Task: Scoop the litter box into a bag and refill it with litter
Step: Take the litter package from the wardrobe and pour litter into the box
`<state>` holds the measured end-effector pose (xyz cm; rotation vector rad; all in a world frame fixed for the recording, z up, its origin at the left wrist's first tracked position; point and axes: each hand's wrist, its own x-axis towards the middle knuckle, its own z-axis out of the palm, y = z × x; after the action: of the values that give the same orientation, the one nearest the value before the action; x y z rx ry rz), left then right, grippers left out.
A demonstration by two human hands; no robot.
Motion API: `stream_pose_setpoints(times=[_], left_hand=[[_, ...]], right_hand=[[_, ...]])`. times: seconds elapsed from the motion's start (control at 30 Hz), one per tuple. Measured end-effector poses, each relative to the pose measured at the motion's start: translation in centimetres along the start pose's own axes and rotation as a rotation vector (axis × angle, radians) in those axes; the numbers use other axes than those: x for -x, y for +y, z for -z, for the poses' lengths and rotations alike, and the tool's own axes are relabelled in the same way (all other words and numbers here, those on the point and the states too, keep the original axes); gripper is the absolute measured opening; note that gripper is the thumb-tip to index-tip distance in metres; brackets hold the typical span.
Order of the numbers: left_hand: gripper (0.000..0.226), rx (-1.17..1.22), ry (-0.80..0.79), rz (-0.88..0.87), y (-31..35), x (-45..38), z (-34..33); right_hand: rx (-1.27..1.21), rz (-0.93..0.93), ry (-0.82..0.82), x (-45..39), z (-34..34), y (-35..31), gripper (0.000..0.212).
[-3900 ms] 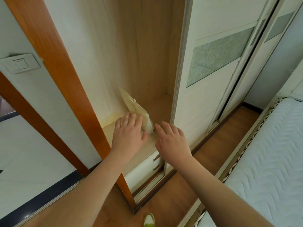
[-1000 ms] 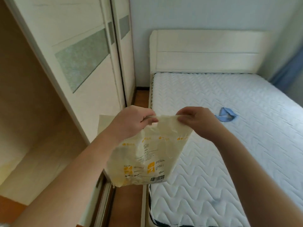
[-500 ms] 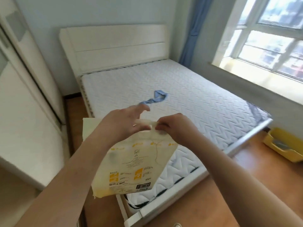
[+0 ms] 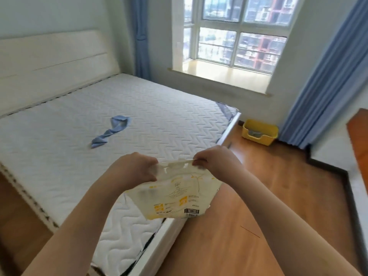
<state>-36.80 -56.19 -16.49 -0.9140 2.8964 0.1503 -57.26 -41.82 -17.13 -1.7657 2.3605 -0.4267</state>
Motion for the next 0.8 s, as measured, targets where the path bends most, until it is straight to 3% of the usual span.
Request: stream_pose_setpoints(times=[0.37,0.53,0.8], left_hand=[[0.015,0.056,0.266,-0.356,19.3,-16.3,-2.5],[0.032,0.174,0.460,-0.509,24.8,-20.9,-3.1],[0.014,0.226,0.472,-0.553,27.5,-30.5,-2.7]], right_hand=[[0.098,-0.251,0.242,6.5,3.8,21.9,0.018],[0.188,-0.271,0.428,6.9,4.3,28.4,0.011],[0.147,-0.350,0.369,2.6,5.8,35.0,0.014]])
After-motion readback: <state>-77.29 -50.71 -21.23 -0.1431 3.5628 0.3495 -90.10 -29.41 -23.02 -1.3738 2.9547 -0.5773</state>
